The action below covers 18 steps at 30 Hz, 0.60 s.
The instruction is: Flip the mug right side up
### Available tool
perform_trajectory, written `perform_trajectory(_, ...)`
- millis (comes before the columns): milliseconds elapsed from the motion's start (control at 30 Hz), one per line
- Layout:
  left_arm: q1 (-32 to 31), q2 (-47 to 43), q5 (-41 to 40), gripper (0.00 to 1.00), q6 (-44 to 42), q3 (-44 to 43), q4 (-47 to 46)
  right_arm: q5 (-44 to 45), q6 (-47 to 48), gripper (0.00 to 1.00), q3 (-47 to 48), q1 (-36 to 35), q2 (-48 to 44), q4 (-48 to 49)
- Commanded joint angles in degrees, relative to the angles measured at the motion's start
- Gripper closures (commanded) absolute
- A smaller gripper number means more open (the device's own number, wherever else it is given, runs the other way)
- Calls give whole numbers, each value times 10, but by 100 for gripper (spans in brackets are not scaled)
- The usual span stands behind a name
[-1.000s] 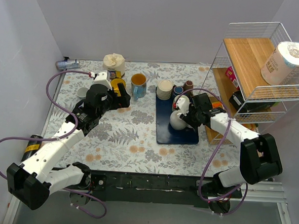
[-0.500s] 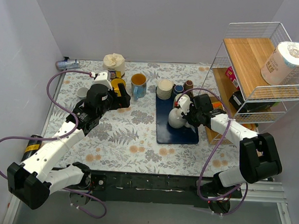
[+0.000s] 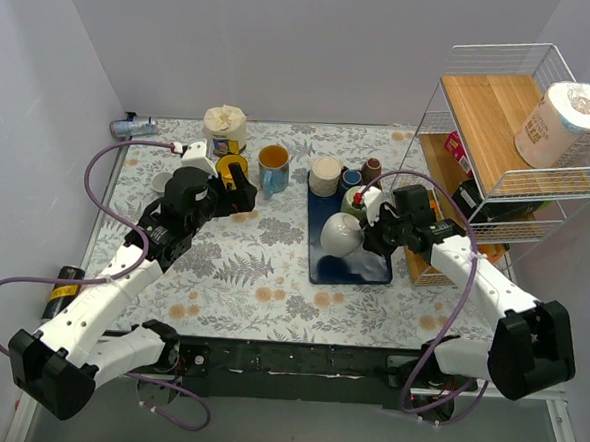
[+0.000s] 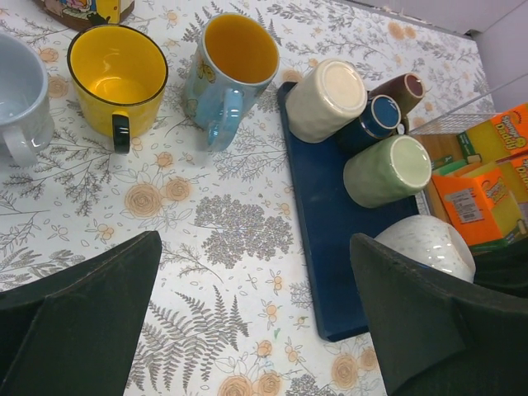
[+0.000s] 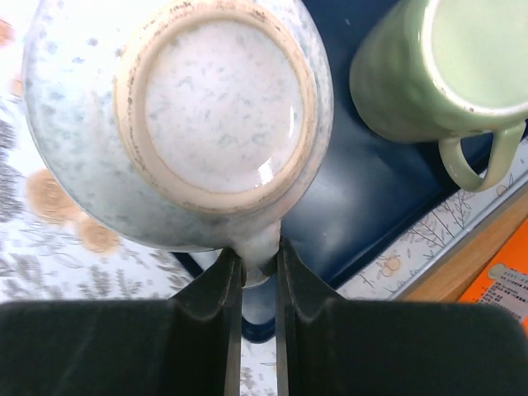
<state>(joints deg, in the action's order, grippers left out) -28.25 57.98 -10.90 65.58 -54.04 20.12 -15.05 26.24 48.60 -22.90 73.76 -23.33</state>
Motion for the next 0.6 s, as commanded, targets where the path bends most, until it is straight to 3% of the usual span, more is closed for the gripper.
perform_trajectory(0,-2,-31,17,2,15,-10,-6,-102,-117,99,45,-3,-66,41)
perform_trajectory(200,-2,-58,75,2,27,-1,-24,-153,-325,99,30,-10,-120,159)
perform_trajectory(333,-2,-102,142,2,32,24,-75,-92,-457,99,34,-42,-148,274)
perform_trajectory(567,-2,-132,298,2,62,54,-197,-17,-590,99,88,-89,-132,367)
